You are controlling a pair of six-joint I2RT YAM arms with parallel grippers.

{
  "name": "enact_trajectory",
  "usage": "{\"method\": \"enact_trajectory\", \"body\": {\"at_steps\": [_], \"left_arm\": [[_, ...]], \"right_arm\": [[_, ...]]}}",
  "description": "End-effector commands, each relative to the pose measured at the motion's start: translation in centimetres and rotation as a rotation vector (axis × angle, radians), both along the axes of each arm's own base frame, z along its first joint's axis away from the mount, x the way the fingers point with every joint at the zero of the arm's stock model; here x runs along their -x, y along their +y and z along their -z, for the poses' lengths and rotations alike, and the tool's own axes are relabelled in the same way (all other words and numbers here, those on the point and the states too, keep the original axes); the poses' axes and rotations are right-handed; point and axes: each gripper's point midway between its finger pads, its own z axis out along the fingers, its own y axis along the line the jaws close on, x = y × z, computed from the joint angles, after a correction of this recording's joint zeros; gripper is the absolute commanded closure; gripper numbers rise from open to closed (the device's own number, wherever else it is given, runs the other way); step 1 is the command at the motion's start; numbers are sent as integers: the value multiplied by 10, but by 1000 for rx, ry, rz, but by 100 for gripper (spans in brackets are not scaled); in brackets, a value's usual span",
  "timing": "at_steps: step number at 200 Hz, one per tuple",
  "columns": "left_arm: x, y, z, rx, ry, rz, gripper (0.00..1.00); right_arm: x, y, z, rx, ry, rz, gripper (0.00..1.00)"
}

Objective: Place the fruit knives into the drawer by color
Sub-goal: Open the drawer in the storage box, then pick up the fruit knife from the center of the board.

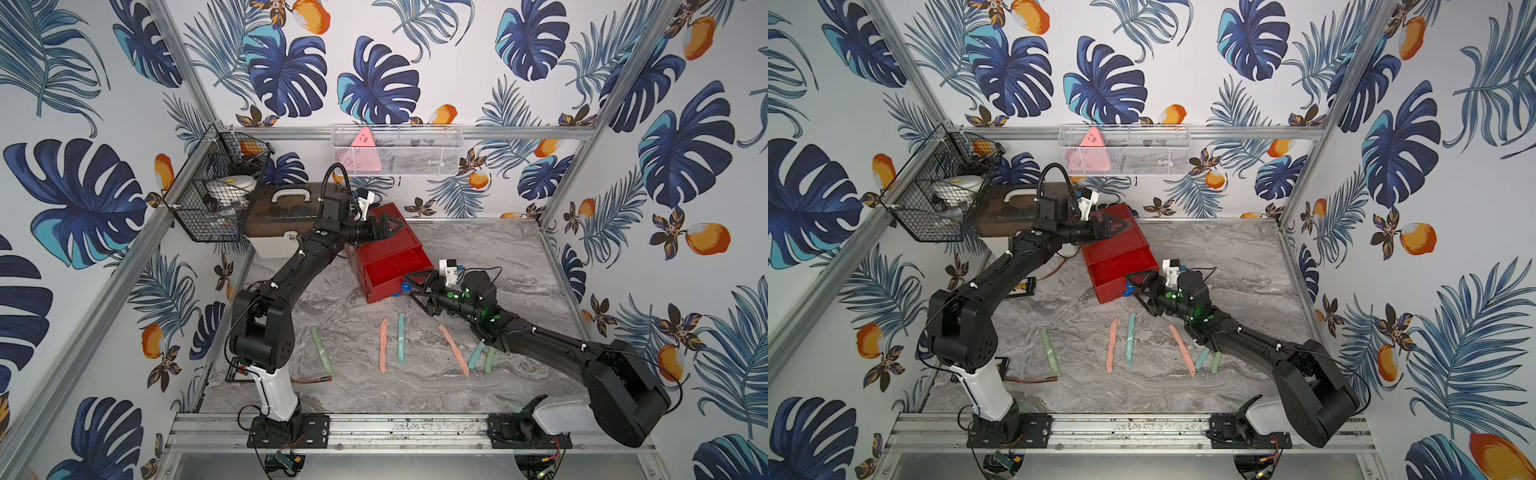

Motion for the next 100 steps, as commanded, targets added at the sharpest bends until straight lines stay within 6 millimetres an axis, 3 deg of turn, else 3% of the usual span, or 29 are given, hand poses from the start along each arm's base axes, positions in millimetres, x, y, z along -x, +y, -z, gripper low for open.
{"method": "enact_trajectory", "body": {"at_steps": [1, 39, 51, 78, 95, 100], "left_arm": [[12, 10, 31, -50, 183, -51, 1], [17, 6, -23, -66, 91, -34, 1], [24, 5, -42, -92, 53, -31, 1], [48, 4, -71, -156, 0, -43, 1], [74, -3, -77, -207, -9, -36, 1], [82, -4, -78, -223, -8, -37, 1]], "right_arm": [[14, -9, 4, 59, 10, -29, 9], [38, -34, 3, 268, 6, -103, 7], [37, -50, 5, 362, 14, -108, 6], [43, -71, 17, 623, 24, -186, 6], [49, -87, 31, 792, 45, -252, 6], [47, -91, 26, 833, 29, -249, 6]]}}
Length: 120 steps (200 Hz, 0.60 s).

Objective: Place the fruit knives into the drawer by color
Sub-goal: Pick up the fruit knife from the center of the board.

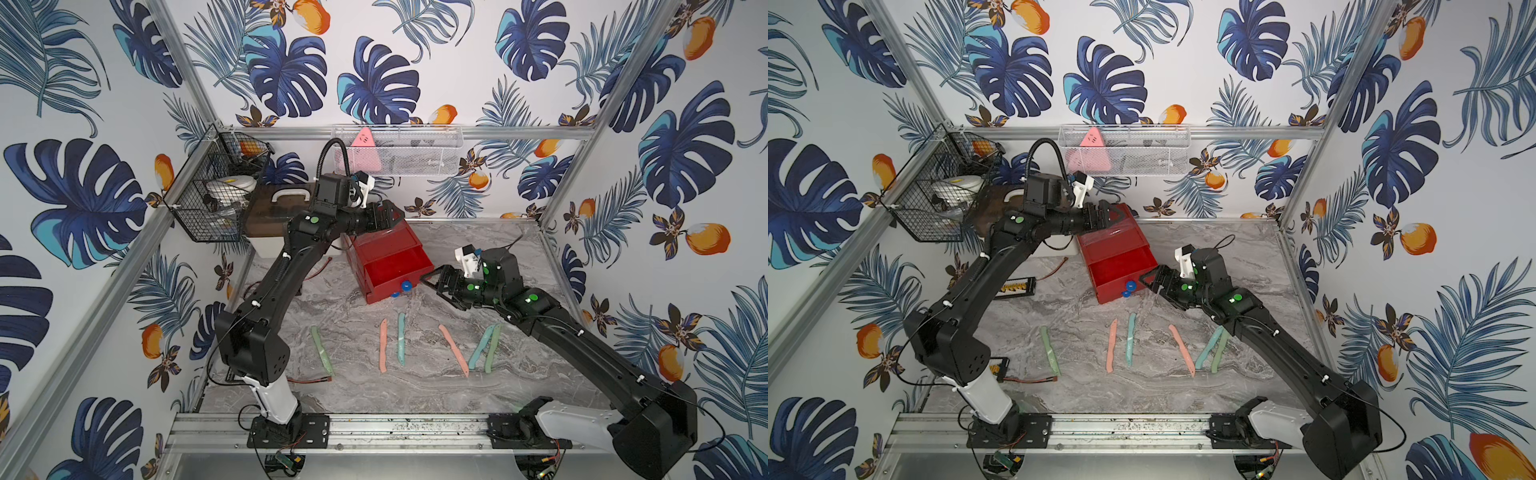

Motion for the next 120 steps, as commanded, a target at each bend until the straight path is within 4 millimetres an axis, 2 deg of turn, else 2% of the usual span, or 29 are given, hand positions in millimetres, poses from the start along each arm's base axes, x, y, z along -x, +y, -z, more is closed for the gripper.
{"method": "enact_trajectory", "body": {"at_steps": [1, 31, 68, 74, 98, 120], "left_arm": [[33, 2, 8, -119, 30, -15, 1], [91, -11, 21, -195, 92, -6, 1], [162, -13, 61, -235, 232, -13, 1], [172, -13, 69, -238, 258, -14, 1], [206, -20, 96, -245, 299, 5, 1], [229, -33, 117, -253, 308, 32, 1]], "right_arm": [[29, -41, 45, 365, 83, -104, 6], [36, -74, 75, 624, 152, -150, 6], [47, -90, 109, 769, 174, -216, 9], [54, -96, 123, 799, 199, -227, 10], [55, -97, 140, 827, 191, -235, 16], [57, -86, 154, 891, 180, -282, 22]]}}
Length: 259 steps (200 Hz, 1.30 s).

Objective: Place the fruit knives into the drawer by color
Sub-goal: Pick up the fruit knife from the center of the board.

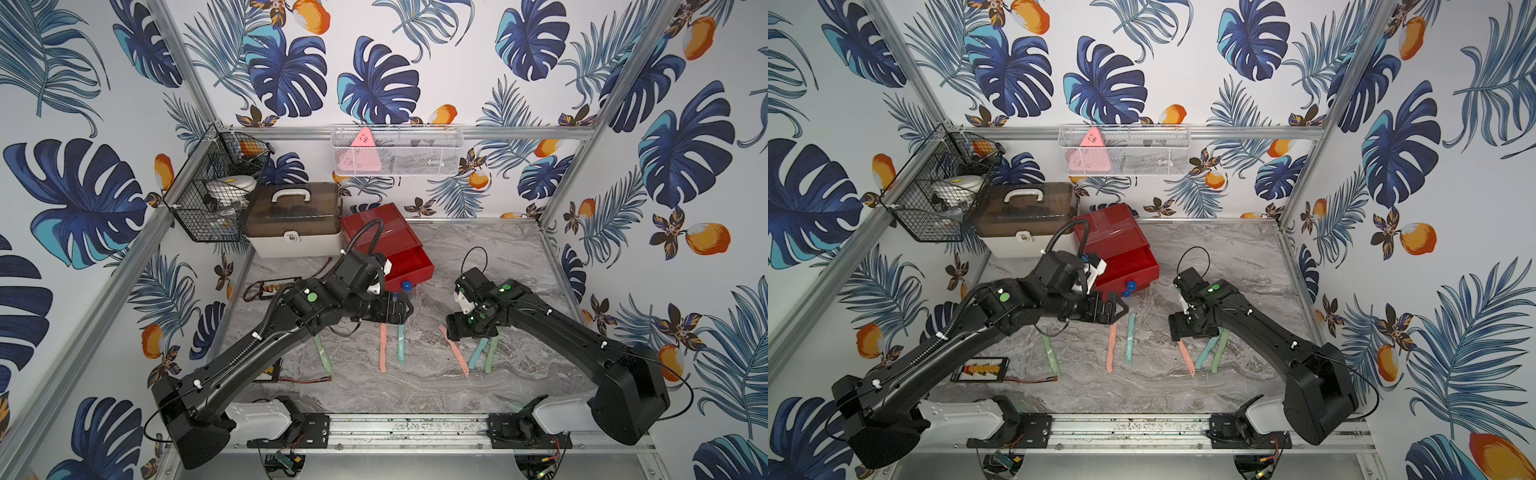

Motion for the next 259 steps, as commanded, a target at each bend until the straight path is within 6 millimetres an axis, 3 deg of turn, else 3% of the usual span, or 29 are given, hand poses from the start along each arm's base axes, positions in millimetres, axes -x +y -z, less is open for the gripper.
{"method": "enact_trajectory", "body": {"at_steps": [1, 42, 94, 137, 181, 202, 259], "left_arm": [[10, -6, 13, 2, 2, -58, 1], [31, -20, 41, -36, -23, -22, 1], [33, -26, 45, -28, -37, -3, 1], [35, -22, 50, -22, -33, -14, 1], [37, -19, 54, -22, -29, -18, 1], [37, -19, 55, -21, -27, -19, 1], [37, -20, 57, -19, -29, -13, 1]], "right_arm": [[-6, 2, 11, 69, -29, -49, 22], [-9, 7, 42, 124, -5, -64, 32], [-19, 14, 65, 167, 20, -72, 35], [-19, 7, 84, 226, 53, -19, 44], [-16, -2, 105, 269, 116, 51, 58], [-16, -7, 111, 247, 147, 111, 72], [-28, -8, 107, 221, 168, 158, 93]]}}
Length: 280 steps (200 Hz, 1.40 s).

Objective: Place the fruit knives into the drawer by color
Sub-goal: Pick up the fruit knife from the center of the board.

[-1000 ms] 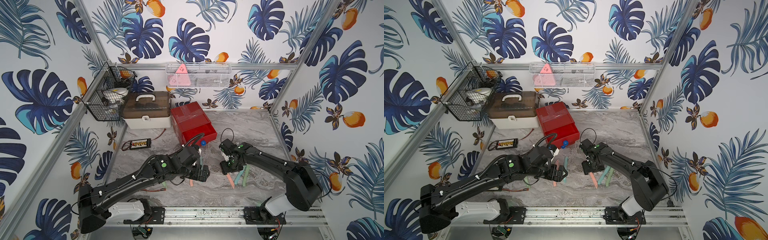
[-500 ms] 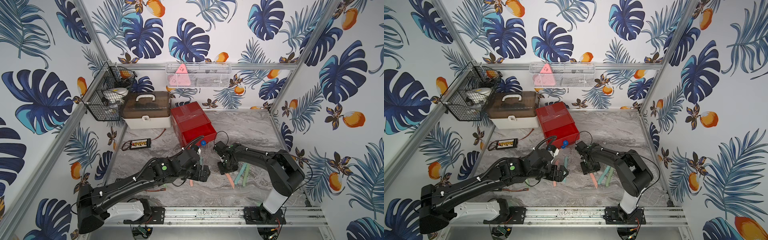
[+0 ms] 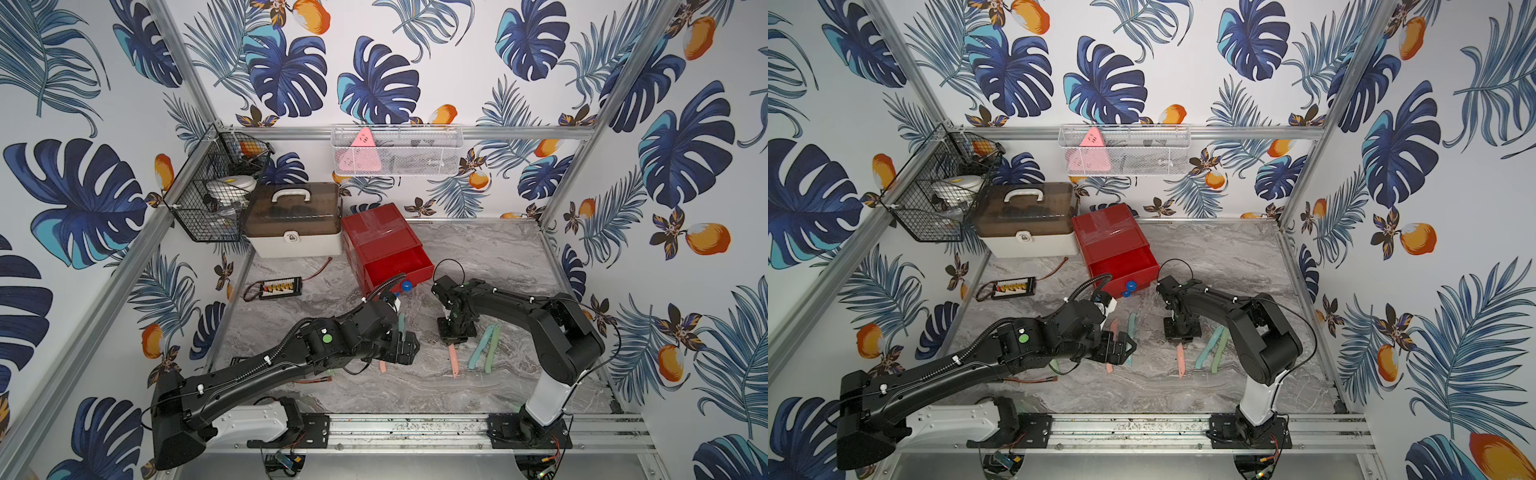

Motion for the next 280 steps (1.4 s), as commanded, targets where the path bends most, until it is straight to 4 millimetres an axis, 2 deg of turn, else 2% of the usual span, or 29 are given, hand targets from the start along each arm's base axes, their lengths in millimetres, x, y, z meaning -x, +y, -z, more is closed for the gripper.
{"method": "enact_trajectory", "body": {"at_steps": [1, 42, 44, 129, 157, 173, 179, 211, 231, 263, 280], "left_arm": [[-2, -1, -2, 14, -7, -13, 1], [-2, -1, -1, 3, -16, 2, 1], [-2, -1, -1, 2, -17, 3, 1], [-6, -6, -12, -28, -74, 65, 1], [-14, -12, -19, -34, -83, 89, 1], [-23, -12, -27, -17, -82, 81, 1], [-27, -11, -31, -8, -84, 74, 1], [-58, -2, -59, 14, -119, 33, 1], [-79, 1, -84, 34, -160, 13, 1], [-110, 2, -126, 47, -240, -21, 1], [-122, 2, -142, 18, -292, -20, 1]], "right_arm": [[-10, -11, 12, 73, -34, 19, 94], [-8, -11, 5, 64, -32, 36, 97], [-11, -16, 4, 63, -34, 58, 97], [-18, -34, -47, -40, -79, 197, 97], [-19, -38, -64, -67, -89, 223, 96], [-13, -40, -70, -71, -80, 236, 96], [-20, -37, -83, -91, -111, 239, 96], [-13, -36, -118, -147, -148, 278, 98], [-7, -33, -144, -188, -156, 304, 98], [-2, -26, -199, -296, -206, 376, 99], [0, -16, -230, -397, -230, 432, 99]]}}
